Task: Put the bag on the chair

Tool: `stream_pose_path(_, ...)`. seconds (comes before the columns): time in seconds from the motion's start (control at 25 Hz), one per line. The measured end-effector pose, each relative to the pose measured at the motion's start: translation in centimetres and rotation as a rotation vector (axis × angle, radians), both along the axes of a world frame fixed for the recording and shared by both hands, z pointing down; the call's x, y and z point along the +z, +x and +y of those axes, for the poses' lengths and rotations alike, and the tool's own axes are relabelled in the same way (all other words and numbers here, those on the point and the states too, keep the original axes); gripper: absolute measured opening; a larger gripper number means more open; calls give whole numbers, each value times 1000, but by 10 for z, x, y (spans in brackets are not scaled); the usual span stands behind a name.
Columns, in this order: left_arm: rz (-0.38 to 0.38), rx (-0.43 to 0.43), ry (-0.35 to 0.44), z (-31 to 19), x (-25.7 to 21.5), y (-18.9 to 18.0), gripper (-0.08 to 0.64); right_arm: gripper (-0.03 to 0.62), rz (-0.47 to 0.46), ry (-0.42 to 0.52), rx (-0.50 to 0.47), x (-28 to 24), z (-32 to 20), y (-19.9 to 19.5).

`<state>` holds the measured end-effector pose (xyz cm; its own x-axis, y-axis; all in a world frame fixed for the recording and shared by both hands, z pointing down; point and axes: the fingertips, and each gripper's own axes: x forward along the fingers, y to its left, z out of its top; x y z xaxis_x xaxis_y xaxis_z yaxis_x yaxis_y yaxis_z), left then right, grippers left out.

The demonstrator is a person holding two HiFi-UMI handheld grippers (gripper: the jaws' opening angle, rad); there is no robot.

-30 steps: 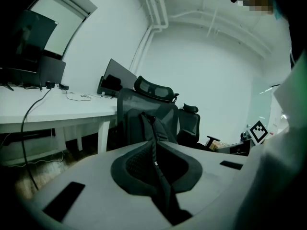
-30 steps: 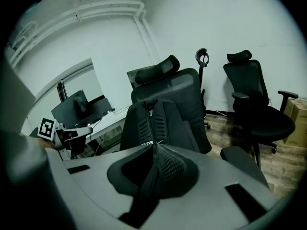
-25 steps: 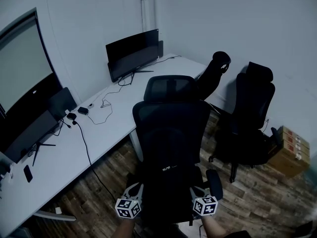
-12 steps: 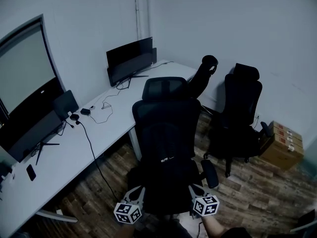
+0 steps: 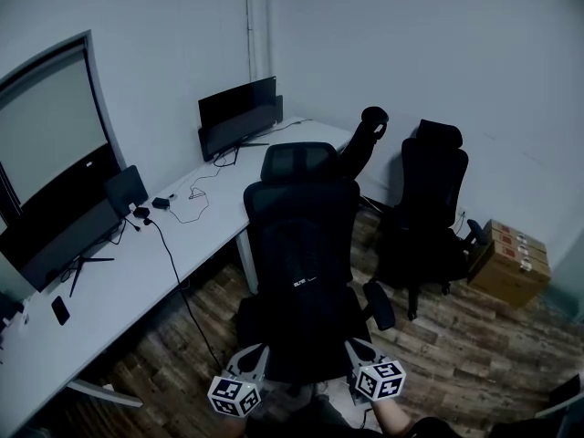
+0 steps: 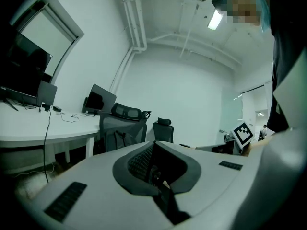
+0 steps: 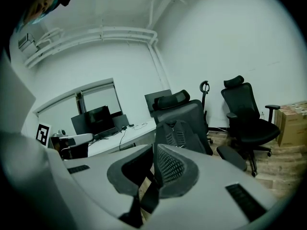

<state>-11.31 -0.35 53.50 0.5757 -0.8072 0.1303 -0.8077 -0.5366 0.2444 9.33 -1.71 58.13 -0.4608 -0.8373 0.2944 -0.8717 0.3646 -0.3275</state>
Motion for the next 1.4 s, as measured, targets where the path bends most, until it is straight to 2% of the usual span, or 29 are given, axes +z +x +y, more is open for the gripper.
stream_pose_path(0.32, -5, -19, 5, 55, -6, -16, 20, 60, -7, 13, -8, -11, 56, -10)
stream_pose_path(0.68, -6, -39, 5, 93, -6, -28, 20, 60, 3, 28, -22, -23, 87, -17)
stream_pose_path(1.04, 18, -56, 46, 109, -18, -29, 20, 55, 6, 55, -31, -39, 102, -20)
stream_pose_path(1.4, 5, -77, 22, 118, -23, -29, 20, 54, 5, 51, -29, -35, 108, -18)
